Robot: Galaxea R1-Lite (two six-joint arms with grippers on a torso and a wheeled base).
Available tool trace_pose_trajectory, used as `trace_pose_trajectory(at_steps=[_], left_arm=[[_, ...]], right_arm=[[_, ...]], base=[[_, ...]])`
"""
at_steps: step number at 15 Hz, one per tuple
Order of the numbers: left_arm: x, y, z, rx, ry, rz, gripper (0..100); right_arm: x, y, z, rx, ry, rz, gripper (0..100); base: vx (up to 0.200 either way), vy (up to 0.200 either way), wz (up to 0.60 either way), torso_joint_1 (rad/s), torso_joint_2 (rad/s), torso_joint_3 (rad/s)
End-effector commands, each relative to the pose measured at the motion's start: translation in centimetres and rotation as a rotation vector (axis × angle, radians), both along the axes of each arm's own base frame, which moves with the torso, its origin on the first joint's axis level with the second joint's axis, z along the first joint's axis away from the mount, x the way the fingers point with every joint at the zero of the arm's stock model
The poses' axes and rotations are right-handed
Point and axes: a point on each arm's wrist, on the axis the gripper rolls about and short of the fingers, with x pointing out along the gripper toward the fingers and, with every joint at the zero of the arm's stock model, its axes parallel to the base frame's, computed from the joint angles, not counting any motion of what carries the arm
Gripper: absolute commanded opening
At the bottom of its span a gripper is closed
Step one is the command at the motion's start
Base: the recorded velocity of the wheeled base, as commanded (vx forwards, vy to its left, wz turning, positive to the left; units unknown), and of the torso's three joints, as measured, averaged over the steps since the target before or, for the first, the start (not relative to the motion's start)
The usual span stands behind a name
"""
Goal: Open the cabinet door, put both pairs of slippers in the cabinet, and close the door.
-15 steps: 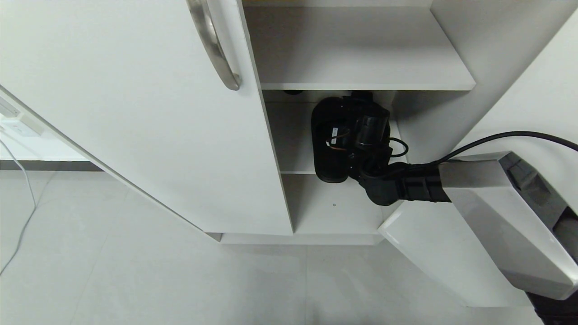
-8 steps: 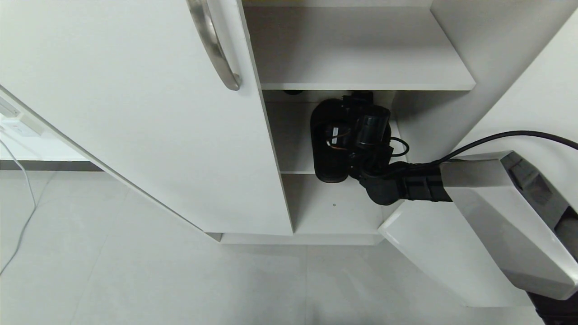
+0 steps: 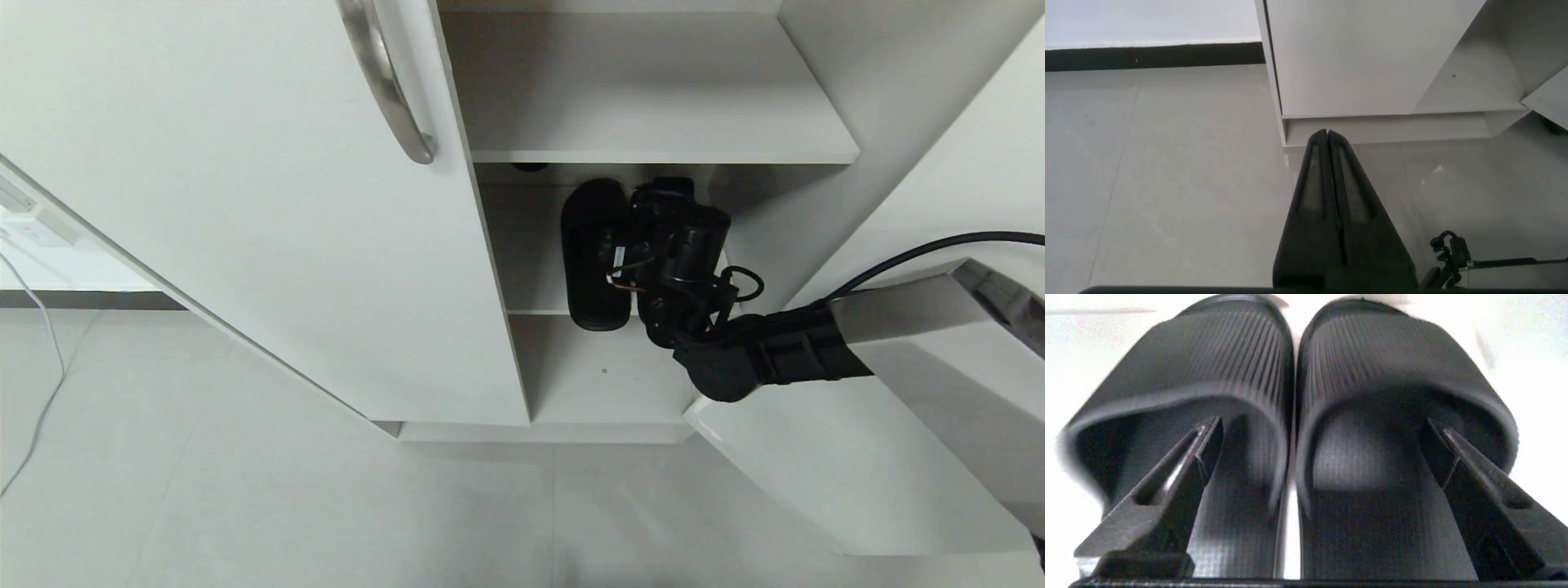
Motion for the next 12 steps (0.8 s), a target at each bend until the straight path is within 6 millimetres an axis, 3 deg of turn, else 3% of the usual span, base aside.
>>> trace_pose_trajectory(at_steps=[1, 4, 7, 9, 12], left_arm=[[0.0, 0.0, 0.0, 0.001, 0.001, 0.000, 0], [0.0, 0.0, 0.0, 0.001, 0.001, 0.000, 0], [0.0, 0.0, 0.0, 0.001, 0.000, 0.000, 0], [0.0, 0.0, 0.0, 0.001, 0.001, 0.000, 0], [0.0, 0.0, 0.0, 0.001, 0.001, 0.000, 0]], right_arm=[[-4.2, -0.6, 1.8, 0.014, -0.019, 0.047, 100], [-9.9, -1.6, 1.4, 0.009, -0.007, 0.121, 100], [-13.7, -1.2, 0.8, -0.012, 0.018, 0.201, 100], [-14.2, -0.8, 0.9, -0.012, 0.018, 0.219, 100], [-14.9, -0.4, 1.1, -0.008, 0.014, 0.235, 100]], base=[[0.000, 0.000, 0.00, 0.000, 0.00, 0.000], [0.000, 0.000, 0.00, 0.000, 0.00, 0.000], [0.000, 0.000, 0.00, 0.000, 0.00, 0.000], [0.000, 0.000, 0.00, 0.000, 0.00, 0.000], [-0.200, 0.000, 0.00, 0.004, 0.00, 0.001]])
